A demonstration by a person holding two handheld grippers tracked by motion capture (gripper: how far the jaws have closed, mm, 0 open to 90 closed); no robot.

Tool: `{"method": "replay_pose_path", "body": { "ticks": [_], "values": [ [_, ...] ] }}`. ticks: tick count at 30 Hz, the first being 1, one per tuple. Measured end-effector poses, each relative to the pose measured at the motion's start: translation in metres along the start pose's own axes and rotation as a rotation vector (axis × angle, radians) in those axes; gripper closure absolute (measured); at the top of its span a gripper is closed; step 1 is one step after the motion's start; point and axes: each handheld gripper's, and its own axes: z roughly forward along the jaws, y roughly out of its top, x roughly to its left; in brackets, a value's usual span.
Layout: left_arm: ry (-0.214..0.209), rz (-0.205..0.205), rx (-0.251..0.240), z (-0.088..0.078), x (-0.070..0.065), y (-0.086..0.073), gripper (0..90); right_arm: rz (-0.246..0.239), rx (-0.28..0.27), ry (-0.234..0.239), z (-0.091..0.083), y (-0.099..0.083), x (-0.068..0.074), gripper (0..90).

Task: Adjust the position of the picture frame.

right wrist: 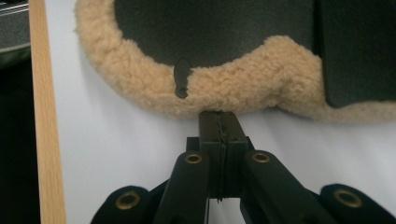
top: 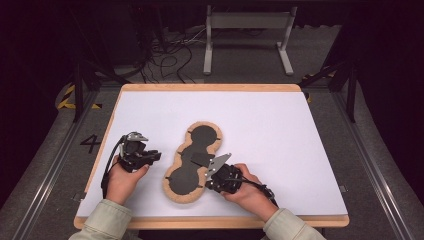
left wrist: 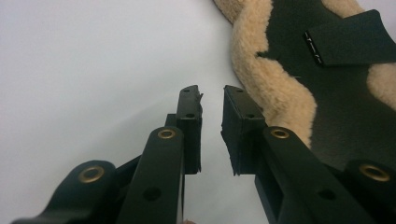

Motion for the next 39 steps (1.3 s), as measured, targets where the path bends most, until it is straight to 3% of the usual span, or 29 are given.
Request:
{"method": "replay_pose_path", "body": {
  "ticks": [8, 15, 19, 27, 35, 36, 39],
  "values": [
    [0.008, -0.024, -0.001, -0.006, 0.005, -0.007, 76.6, -0.035, -0.01, 0.038, 0.019, 0.024, 0.006, 90.0],
    [0.02, -0.025, -0.009, -0.014, 0.007, -0.021, 76.3, -0.02, -0.025, 0.061, 0.007, 0.028, -0.002, 90.0],
    [0.0, -0.04, -0.027, -0.023, 0.009, -0.029, 74.9, -0.012, -0.061, 0.025, -0.015, 0.049, -0.023, 90.0],
    [0.003, -0.034, -0.075, -0.034, 0.015, -0.039, 73.0, 0.035, -0.075, -0.04, -0.024, 0.079, -0.056, 90.0],
    [0.002, -0.044, -0.084, -0.033, 0.018, -0.039, 72.5, 0.073, -0.086, -0.092, -0.016, 0.1, -0.08, 90.0],
    [0.004, -0.039, -0.084, -0.032, 0.018, -0.039, 72.5, 0.092, -0.096, -0.102, -0.01, 0.104, -0.089, 90.0],
    [0.001, -0.042, -0.085, -0.032, 0.019, -0.039, 72.5, 0.107, -0.077, -0.113, -0.003, 0.108, -0.097, 90.0]
  ]
}}
